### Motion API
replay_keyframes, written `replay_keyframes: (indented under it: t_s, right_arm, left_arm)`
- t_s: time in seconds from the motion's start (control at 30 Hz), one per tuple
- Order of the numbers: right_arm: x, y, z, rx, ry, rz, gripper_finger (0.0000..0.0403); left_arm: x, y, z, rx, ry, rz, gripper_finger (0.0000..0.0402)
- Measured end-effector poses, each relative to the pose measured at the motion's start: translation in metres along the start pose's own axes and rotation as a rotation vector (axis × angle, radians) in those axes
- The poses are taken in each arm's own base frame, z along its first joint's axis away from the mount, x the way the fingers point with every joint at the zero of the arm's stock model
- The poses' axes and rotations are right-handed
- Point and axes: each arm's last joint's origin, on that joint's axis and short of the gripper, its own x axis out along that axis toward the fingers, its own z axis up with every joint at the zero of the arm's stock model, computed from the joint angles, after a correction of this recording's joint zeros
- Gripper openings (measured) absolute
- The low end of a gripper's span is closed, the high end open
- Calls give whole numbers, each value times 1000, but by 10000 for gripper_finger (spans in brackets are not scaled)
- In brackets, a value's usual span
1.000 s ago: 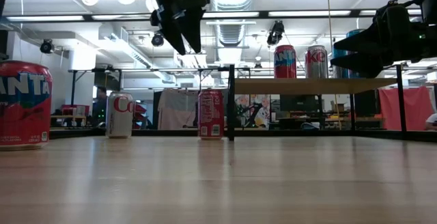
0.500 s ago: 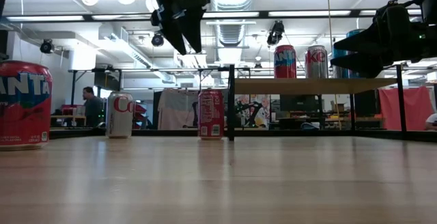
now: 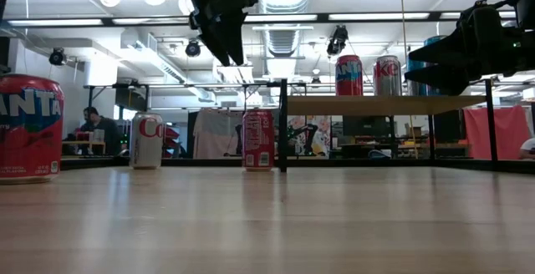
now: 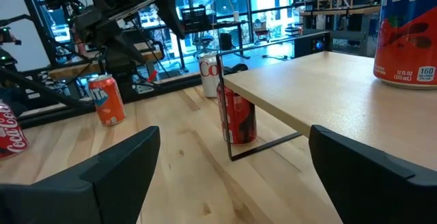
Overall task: Place canned beverage on shelf
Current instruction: Put the top red white soda can on the shelf
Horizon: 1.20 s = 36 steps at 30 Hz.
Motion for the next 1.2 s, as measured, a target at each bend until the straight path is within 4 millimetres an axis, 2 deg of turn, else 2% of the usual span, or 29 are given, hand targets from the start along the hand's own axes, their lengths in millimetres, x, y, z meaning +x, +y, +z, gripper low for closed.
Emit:
replay_keyframes:
  t_s: [0.33,0.5,0.63,0.83,1.0,1.1,1.2]
  right_arm:
    - [0,0,0,0,0,0,359]
    - [0,0,0,0,0,0,359]
    - [0,0,0,0,0,0,359]
    - [0,0,0,0,0,0,359]
    - [0,0,0,0,0,0,359]
    - [0,0,0,0,0,0,359]
    - [0,0,0,0,0,0,359]
  left_arm:
    - [1,0,2,-22,-24,-3,400]
    - [3,3,-10,-55,99,4,400]
    - [4,6,-10,-23,108,1,400]
    - [14,24,-10,87,154,-171,400]
    - [21,41,-4,244,95,-262,400]
    - [25,51,-2,353,58,-271,400]
    - [30,62,5,350,-4,-249,400]
